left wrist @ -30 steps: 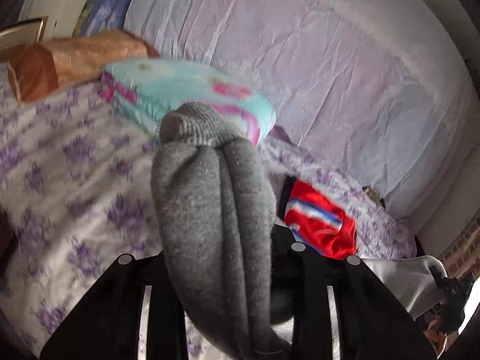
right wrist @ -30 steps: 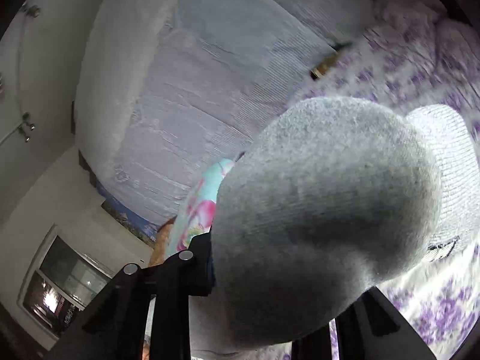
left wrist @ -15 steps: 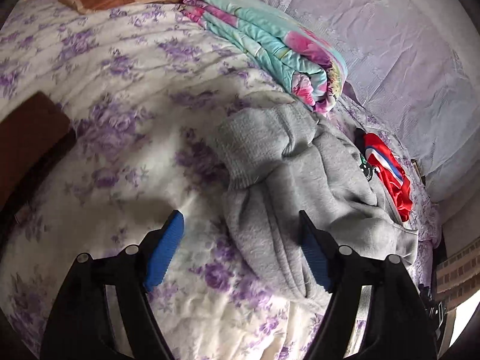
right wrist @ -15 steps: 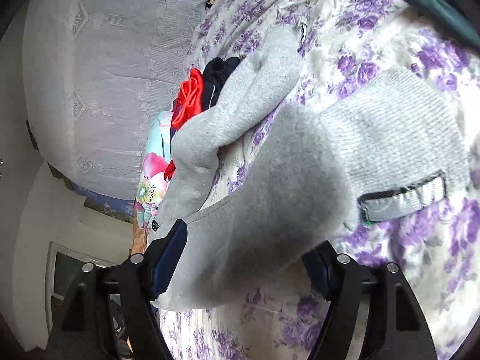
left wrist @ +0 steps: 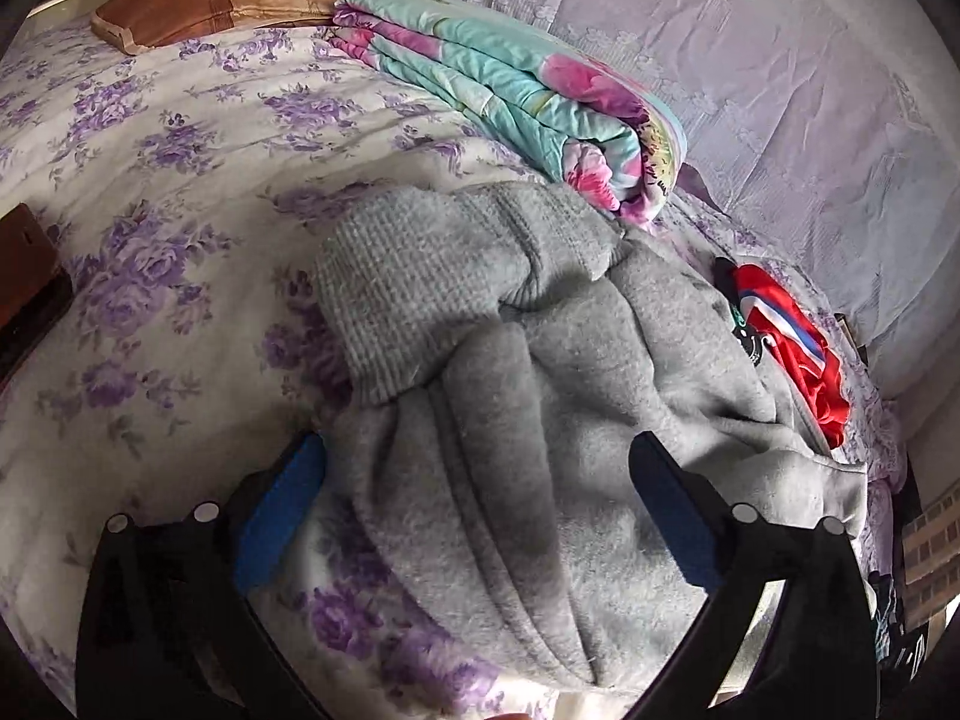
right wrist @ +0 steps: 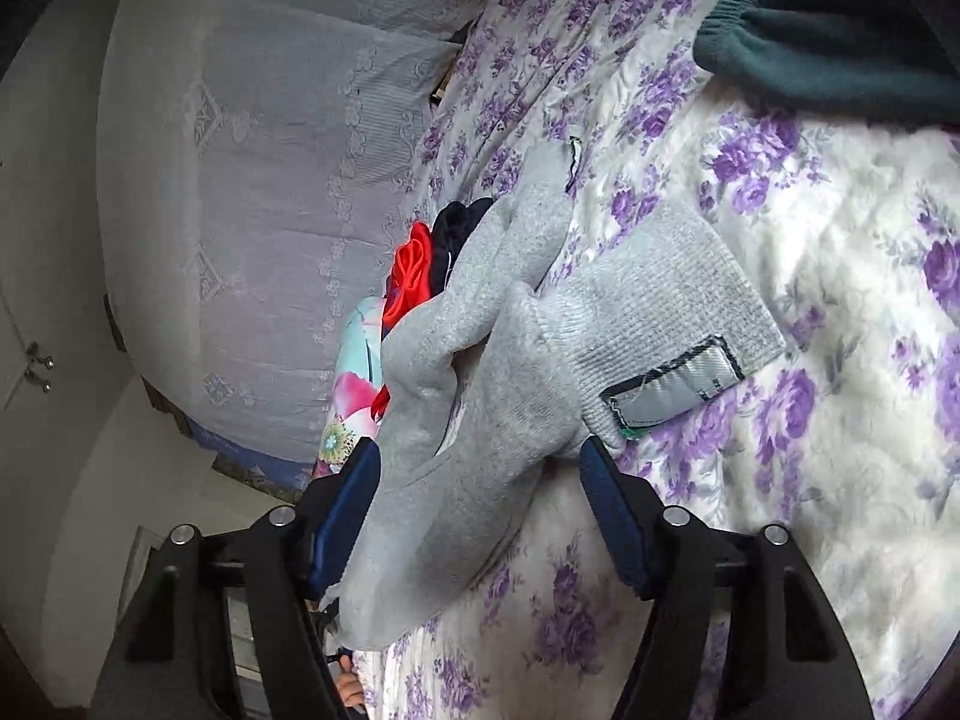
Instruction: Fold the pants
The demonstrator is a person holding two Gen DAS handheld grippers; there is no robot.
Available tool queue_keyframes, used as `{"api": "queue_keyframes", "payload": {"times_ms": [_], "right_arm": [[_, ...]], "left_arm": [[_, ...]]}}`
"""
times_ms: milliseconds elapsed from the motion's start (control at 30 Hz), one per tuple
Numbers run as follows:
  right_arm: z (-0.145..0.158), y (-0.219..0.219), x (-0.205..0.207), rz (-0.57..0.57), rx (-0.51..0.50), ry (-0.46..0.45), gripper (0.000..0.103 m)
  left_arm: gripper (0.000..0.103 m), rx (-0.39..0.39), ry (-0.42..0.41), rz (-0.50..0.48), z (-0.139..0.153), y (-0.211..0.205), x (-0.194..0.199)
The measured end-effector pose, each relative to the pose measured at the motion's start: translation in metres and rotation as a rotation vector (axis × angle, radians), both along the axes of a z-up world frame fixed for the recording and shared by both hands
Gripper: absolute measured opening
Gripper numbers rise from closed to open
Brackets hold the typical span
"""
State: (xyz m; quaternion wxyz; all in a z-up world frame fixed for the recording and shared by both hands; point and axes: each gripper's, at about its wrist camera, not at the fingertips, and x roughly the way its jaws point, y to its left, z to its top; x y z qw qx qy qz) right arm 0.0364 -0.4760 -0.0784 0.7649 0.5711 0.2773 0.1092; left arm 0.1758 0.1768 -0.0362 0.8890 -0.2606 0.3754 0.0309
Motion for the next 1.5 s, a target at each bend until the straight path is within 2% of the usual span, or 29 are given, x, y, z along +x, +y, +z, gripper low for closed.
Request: {"api": "queue_keyframes", "payload": {"times_ms": [100, 133, 200, 267, 300, 333, 367, 400, 467, 533, 600, 667, 700, 733, 900, 967, 1033, 1067, 1133, 1167, 1200, 1300, 1333, 1400, 1500], "right_arm": [[-0.001, 0.005, -0.009, 0.007, 0.026, 0.029, 0.07], [-0.003, 0.007, -0.004, 0.022, 0.034, 0.062, 0.074], [-0.002, 0.013, 0.023, 0.052, 0.026, 0.154, 0.08], [0.001, 0.01, 0.053, 0.06, 0.038, 0.23, 0.089], [0.006, 0.005, 0.068, 0.05, 0.031, 0.22, 0.09], [0.017, -0.004, 0.079, 0.014, 0.002, 0.166, 0.089], [0.029, -0.013, 0.088, -0.014, -0.044, 0.094, 0.088], [0.041, -0.021, 0.087, -0.076, -0.113, 0.069, 0.087], [0.057, -0.035, 0.066, -0.199, -0.221, 0.058, 0.088], [0.058, -0.04, 0.04, -0.236, -0.276, 0.043, 0.089], [0.047, -0.036, 0.027, -0.242, -0.339, 0.092, 0.089], [0.027, -0.032, 0.03, -0.2, -0.31, 0.142, 0.088], [0.02, -0.029, 0.037, -0.171, -0.263, 0.143, 0.082], [0.013, -0.026, 0.047, -0.14, -0.229, 0.131, 0.071], [0.001, -0.004, 0.074, -0.046, -0.18, 0.144, 0.057], [-0.001, -0.001, 0.067, -0.043, -0.141, 0.152, 0.057], [0.015, 0.01, 0.06, -0.034, -0.157, 0.091, 0.057], [0.029, 0.02, 0.067, -0.009, -0.201, 0.047, 0.058], [0.049, 0.042, 0.093, 0.049, -0.354, 0.012, 0.075], [0.054, 0.049, 0.109, 0.069, -0.403, 0.011, 0.075], [0.053, 0.051, 0.123, 0.07, -0.399, 0.011, 0.075], [0.04, 0.042, 0.146, 0.045, -0.235, -0.027, 0.075], [0.04, 0.042, 0.15, 0.063, -0.225, -0.038, 0.075], [0.049, 0.039, 0.143, 0.077, -0.28, -0.074, 0.075], [0.061, 0.017, 0.121, 0.012, -0.285, -0.115, 0.075]], "left_arm": [[0.098, 0.001, -0.017, -0.001, 0.0, 0.0, -0.003], [0.098, -0.003, -0.018, 0.002, 0.0, 0.0, -0.003], [0.098, 0.009, -0.022, 0.013, 0.0, -0.001, -0.003], [0.098, 0.063, -0.018, 0.02, -0.001, -0.008, -0.002], [0.098, 0.092, -0.014, 0.022, -0.001, -0.012, -0.001], [0.098, 0.12, -0.009, 0.022, -0.001, -0.016, 0.0], [0.098, 0.137, -0.008, 0.023, 0.0, -0.018, 0.0], [0.098, 0.142, -0.01, 0.023, 0.0, -0.019, 0.0], [0.098, 0.122, -0.019, 0.027, 0.0, -0.016, -0.002], [0.098, 0.093, -0.032, 0.033, -0.001, -0.011, -0.003], [0.098, 0.089, -0.032, 0.04, -0.001, -0.011, -0.003], [0.098, 0.112, -0.023, 0.039, 0.0, -0.015, -0.002], [0.098, 0.12, -0.019, 0.038, 0.0, -0.016, -0.002], [0.098, 0.124, -0.018, 0.037, 0.0, -0.017, -0.002], [0.098, 0.111, -0.029, 0.04, 0.0, -0.016, -0.006], [0.098, 0.114, -0.029, 0.04, 0.0, -0.016, -0.006], [0.098, 0.119, -0.027, 0.041, 0.0, -0.016, -0.006], [0.098, 0.124, -0.024, 0.044, 0.0, -0.017, -0.005], [0.098, 0.136, -0.019, 0.059, 0.0, -0.019, -0.004], [0.098, 0.146, -0.014, 0.062, 0.0, -0.021, -0.003], [0.098, 0.157, -0.009, 0.061, 0.0, -0.022, -0.003], [0.098, 0.133, -0.022, 0.062, 0.0, -0.019, -0.004], [0.098, 0.124, -0.028, 0.064, 0.0, -0.018, -0.005], [0.098, 0.124, -0.027, 0.066, -0.001, -0.018, -0.005], [0.098, 0.14, -0.018, 0.066, -0.001, -0.02, -0.003]]}}
